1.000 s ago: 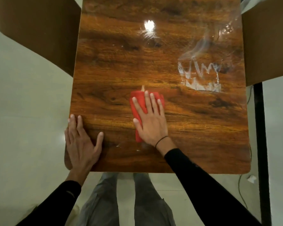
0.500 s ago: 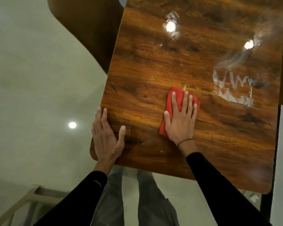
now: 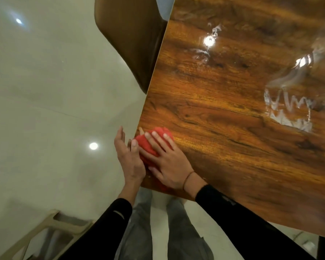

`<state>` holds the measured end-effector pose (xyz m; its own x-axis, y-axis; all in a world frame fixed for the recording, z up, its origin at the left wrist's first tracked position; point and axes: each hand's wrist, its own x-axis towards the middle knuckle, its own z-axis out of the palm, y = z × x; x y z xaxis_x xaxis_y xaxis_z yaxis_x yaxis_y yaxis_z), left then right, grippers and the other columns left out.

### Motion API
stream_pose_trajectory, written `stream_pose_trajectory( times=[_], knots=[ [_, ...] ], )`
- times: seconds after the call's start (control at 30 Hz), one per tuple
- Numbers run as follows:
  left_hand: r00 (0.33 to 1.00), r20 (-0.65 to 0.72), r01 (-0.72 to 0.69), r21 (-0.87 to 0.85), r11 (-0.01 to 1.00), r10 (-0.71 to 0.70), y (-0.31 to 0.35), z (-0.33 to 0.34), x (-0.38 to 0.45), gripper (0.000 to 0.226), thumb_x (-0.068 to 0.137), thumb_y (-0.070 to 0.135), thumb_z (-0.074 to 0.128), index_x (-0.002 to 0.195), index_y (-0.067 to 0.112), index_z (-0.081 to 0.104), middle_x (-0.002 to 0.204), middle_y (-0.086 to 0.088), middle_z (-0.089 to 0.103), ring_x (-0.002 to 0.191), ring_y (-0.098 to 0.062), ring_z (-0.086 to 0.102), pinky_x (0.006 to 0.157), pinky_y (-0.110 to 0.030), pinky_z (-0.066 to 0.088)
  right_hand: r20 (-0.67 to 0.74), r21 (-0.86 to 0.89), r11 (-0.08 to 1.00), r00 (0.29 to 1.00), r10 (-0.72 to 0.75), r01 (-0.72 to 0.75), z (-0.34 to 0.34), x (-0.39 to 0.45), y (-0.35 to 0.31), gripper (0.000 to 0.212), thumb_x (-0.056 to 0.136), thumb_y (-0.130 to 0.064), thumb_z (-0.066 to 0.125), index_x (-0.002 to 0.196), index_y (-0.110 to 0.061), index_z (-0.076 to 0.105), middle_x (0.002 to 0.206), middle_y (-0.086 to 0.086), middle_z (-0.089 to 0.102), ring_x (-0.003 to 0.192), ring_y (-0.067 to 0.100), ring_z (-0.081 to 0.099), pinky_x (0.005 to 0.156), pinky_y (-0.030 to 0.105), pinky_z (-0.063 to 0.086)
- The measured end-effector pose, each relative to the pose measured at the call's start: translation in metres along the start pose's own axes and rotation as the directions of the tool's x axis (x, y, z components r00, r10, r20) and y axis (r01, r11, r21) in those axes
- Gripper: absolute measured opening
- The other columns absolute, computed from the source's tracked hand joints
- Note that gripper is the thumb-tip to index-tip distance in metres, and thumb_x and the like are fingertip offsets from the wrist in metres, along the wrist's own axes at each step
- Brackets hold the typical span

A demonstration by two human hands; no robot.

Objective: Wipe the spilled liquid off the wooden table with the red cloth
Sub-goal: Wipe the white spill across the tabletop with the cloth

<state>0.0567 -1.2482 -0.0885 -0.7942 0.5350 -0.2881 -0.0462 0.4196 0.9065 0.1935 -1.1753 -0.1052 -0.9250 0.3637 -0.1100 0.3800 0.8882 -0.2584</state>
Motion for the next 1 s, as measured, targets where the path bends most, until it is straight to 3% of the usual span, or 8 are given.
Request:
stream_pose_trajectory(
  times=[0.13, 0.27, 0.33, 0.5, 0.63, 0.8, 0.9, 1.0],
  knots=[
    [0.976, 0.113, 0.192, -0.042, 0.98, -0.186, 0.006, -0.02, 0.021, 0.079, 0.102, 0.073, 0.025, 0.159, 0.024, 0.052, 0.155, -0.003, 0.058, 0.143, -0.017, 0.056, 0.122, -0.052, 0.044, 0.046, -0.054, 0.999, 0.999, 0.005, -0.003, 0.006, -0.047, 0.023, 0.074, 0.116, -0.06, 0.034, 0.182, -0.041, 0.004, 0.191, 0.008, 0.0, 0.177, 0.035, 0.0, 0.141, 0.061, 0.004],
    [0.84, 0.33, 0.481, -0.082, 0.873, -0.431, 0.002, -0.043, 0.033, 0.099, 0.093, 0.092, 0.008, 0.138, 0.03, 0.071, 0.133, -0.006, 0.073, 0.134, -0.032, 0.064, 0.101, -0.045, 0.052, 0.006, -0.037, 0.967, 0.968, 0.251, -0.25, -0.001, -0.028, 0.038, 0.074, 0.116, -0.062, 0.031, 0.182, -0.041, 0.005, 0.191, 0.009, 0.001, 0.177, 0.037, 0.005, 0.139, 0.065, 0.013],
    [0.793, 0.368, 0.566, -0.148, 0.811, -0.486, 0.0, -0.049, 0.037, 0.111, 0.086, 0.095, 0.007, 0.138, 0.023, 0.074, 0.135, -0.015, 0.074, 0.134, -0.037, 0.064, 0.105, -0.049, 0.054, -0.024, -0.032, 0.94, 0.94, 0.339, -0.34, -0.004, -0.005, 0.029, 0.075, 0.115, -0.062, 0.032, 0.182, -0.037, 0.009, 0.191, 0.011, 0.004, 0.176, 0.038, 0.007, 0.14, 0.065, 0.013],
    [0.766, 0.362, 0.63, -0.264, 0.73, -0.531, -0.002, -0.06, 0.041, 0.115, 0.095, 0.092, -0.001, 0.147, 0.016, 0.069, 0.142, -0.019, 0.072, 0.136, -0.036, 0.065, 0.115, -0.052, 0.051, 0.008, -0.022, 0.999, 0.999, 0.048, -0.048, 0.001, 0.025, -0.021, 0.073, 0.117, -0.059, 0.034, 0.182, -0.035, 0.011, 0.19, 0.015, 0.002, 0.176, 0.039, 0.003, 0.141, 0.064, 0.006],
    [0.787, 0.331, 0.598, -0.209, 0.774, -0.52, -0.002, -0.071, 0.045, 0.111, 0.097, 0.09, 0.0, 0.143, 0.019, 0.072, 0.129, -0.015, 0.08, 0.125, -0.032, 0.074, 0.104, -0.051, 0.058, 0.07, -0.05, 0.973, 0.972, -0.224, 0.227, 0.014, 0.002, -0.036, 0.071, 0.118, -0.056, 0.033, 0.182, -0.036, 0.011, 0.19, 0.016, 0.002, 0.176, 0.04, 0.003, 0.141, 0.061, -0.002],
    [0.839, 0.314, 0.499, -0.118, 0.859, -0.444, -0.001, -0.071, 0.044, 0.083, 0.111, 0.073, 0.016, 0.14, 0.018, 0.071, 0.127, -0.012, 0.079, 0.125, -0.029, 0.072, 0.111, -0.05, 0.054, 0.142, -0.053, 0.949, 0.943, -0.301, 0.311, 0.014, -0.058, -0.001, 0.069, 0.12, -0.057, 0.031, 0.182, -0.041, 0.006, 0.191, 0.009, -0.002, 0.177, 0.036, 0.0, 0.14, 0.061, 0.001],
    [0.924, 0.257, 0.29, 0.013, 0.957, -0.284, -0.002, -0.054, 0.035, 0.056, 0.12, 0.052, 0.027, 0.141, 0.019, 0.067, 0.136, -0.005, 0.071, 0.131, -0.024, 0.065, 0.113, -0.046, 0.051, 0.14, -0.097, 0.983, 0.98, -0.139, 0.153, 0.005, -0.094, 0.038, 0.067, 0.119, -0.06, 0.024, 0.181, -0.043, 0.006, 0.191, 0.007, -0.003, 0.177, 0.037, 0.001, 0.14, 0.061, 0.0],
    [0.987, 0.146, 0.042, 0.141, 0.989, -0.063, 0.0, -0.038, 0.026, 0.035, 0.118, 0.039, 0.042, 0.137, 0.021, 0.066, 0.137, 0.003, 0.066, 0.13, -0.013, 0.061, 0.108, -0.021, 0.048, 0.019, -0.09, 0.955, 0.958, 0.286, -0.283, -0.005, -0.126, 0.076, 0.067, 0.118, -0.06, 0.018, 0.182, -0.042, 0.006, 0.191, 0.008, -0.003, 0.177, 0.036, 0.001, 0.139, 0.061, 0.008]
  ],
)
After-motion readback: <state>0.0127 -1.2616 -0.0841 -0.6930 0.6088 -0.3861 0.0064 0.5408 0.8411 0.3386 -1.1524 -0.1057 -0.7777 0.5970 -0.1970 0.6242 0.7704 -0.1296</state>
